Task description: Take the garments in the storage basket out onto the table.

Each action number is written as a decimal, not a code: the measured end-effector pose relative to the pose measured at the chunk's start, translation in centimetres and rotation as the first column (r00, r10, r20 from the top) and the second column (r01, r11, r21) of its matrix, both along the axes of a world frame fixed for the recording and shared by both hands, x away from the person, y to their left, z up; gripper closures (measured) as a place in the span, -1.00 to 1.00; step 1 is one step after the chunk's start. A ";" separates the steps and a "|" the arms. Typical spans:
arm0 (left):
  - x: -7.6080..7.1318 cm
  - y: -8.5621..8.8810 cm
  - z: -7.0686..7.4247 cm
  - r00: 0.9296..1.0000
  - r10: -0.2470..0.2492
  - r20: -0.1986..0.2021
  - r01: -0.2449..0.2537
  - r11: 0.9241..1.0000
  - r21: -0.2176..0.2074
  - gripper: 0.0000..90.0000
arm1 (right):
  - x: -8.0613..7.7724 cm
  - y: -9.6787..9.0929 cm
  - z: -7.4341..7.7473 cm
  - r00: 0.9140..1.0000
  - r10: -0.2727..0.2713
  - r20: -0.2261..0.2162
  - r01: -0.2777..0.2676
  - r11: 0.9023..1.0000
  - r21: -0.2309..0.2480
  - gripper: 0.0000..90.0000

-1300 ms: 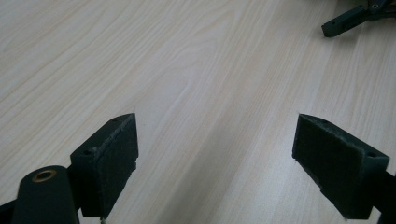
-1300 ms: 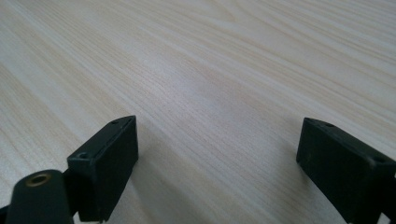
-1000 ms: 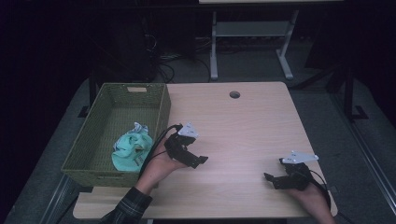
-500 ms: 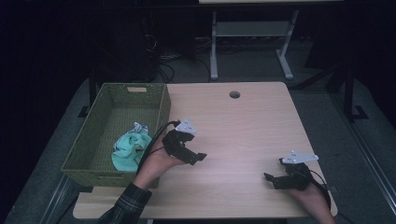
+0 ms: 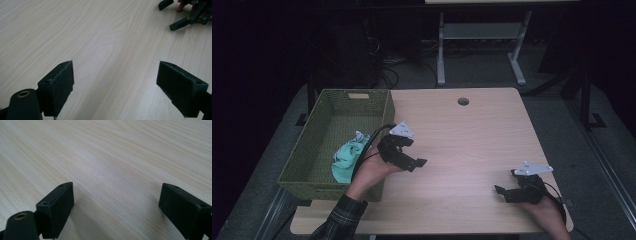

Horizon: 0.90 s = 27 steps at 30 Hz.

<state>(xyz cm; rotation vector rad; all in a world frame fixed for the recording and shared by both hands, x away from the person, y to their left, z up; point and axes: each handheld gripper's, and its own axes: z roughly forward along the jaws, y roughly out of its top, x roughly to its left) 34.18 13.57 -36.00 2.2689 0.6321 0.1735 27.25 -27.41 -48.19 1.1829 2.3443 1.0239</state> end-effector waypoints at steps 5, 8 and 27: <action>0.1 0.6 0.5 1.000 0.001 0.004 -0.001 1.000 0.006 -0.69 | 0.0 0.0 0.0 1.000 0.000 0.000 0.000 1.000 0.000 -0.73; 0.1 0.9 0.7 1.000 0.007 0.008 -0.007 1.000 0.001 -0.69 | 0.0 0.0 0.0 1.000 0.000 0.000 0.000 1.000 0.000 -0.73; 0.3 3.8 1.8 0.999 0.038 0.023 -0.038 0.999 -0.003 -0.69 | 0.0 0.0 0.0 1.000 0.000 0.000 0.000 1.000 0.001 -0.73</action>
